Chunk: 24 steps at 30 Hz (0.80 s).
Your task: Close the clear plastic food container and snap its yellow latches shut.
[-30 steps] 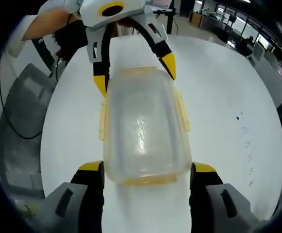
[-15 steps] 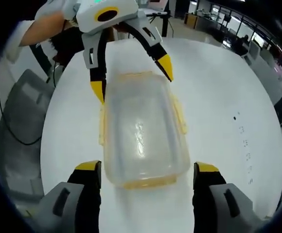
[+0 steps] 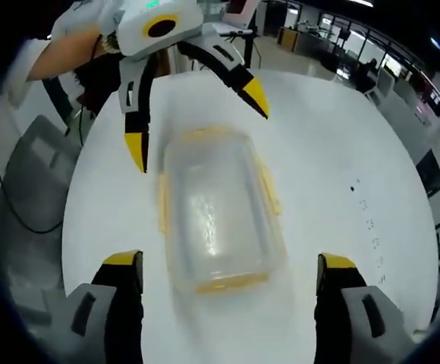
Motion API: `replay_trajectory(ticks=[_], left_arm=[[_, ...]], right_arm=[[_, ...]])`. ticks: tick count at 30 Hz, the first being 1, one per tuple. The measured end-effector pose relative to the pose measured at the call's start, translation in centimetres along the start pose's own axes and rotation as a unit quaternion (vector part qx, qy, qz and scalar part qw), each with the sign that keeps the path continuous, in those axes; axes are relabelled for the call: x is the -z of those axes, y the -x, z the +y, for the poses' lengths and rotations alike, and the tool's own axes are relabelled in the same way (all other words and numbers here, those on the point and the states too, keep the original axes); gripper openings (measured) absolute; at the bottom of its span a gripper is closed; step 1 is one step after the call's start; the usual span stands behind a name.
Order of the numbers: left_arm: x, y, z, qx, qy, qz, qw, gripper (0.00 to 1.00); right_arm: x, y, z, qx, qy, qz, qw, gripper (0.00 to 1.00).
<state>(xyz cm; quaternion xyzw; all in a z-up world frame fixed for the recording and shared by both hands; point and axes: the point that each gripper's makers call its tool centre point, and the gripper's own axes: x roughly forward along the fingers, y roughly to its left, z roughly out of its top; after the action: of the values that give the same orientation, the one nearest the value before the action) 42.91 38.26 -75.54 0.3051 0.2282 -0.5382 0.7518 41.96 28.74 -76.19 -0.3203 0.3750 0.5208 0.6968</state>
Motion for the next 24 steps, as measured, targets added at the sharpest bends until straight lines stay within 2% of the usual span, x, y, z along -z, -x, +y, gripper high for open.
replay_trajectory(ticks=[2,6,11,14,18,20,24], left_arm=[[-0.7,0.4,-0.1,-0.004,0.022,-0.025,0.9994,0.99],[-0.8,1.4,0.2,-0.024,0.034,-0.035,0.9985,0.99],[-1.6,2.6,-0.1,-0.041,0.061,-0.068,0.995,0.99],[-1.8,3.4,-0.3,-0.051,0.068,-0.077,0.9934,0.99],[-2.3,4.9,-0.5,-0.067,0.084,-0.097,0.9895,0.99],[-2.4,5.5,-1.0,-0.069,0.092,-0.106,0.9877,0.99],[-2.4,6.8,-1.7,-0.089,0.104,-0.122,0.983,0.98]], right_arm=[[-0.1,0.4,0.2,0.0,-0.006,-0.006,1.0,0.94],[0.0,1.0,0.6,0.009,-0.009,-0.011,0.9999,0.94],[0.0,2.0,1.1,0.018,-0.019,-0.025,0.9994,0.94],[-0.4,2.9,1.4,0.027,-0.025,-0.046,0.9983,0.93],[-0.6,4.0,2.0,0.032,-0.042,-0.068,0.9963,0.93],[-0.3,4.6,2.3,0.037,-0.043,-0.067,0.9961,0.91],[0.0,5.6,3.0,0.053,-0.062,-0.09,0.9926,0.91]])
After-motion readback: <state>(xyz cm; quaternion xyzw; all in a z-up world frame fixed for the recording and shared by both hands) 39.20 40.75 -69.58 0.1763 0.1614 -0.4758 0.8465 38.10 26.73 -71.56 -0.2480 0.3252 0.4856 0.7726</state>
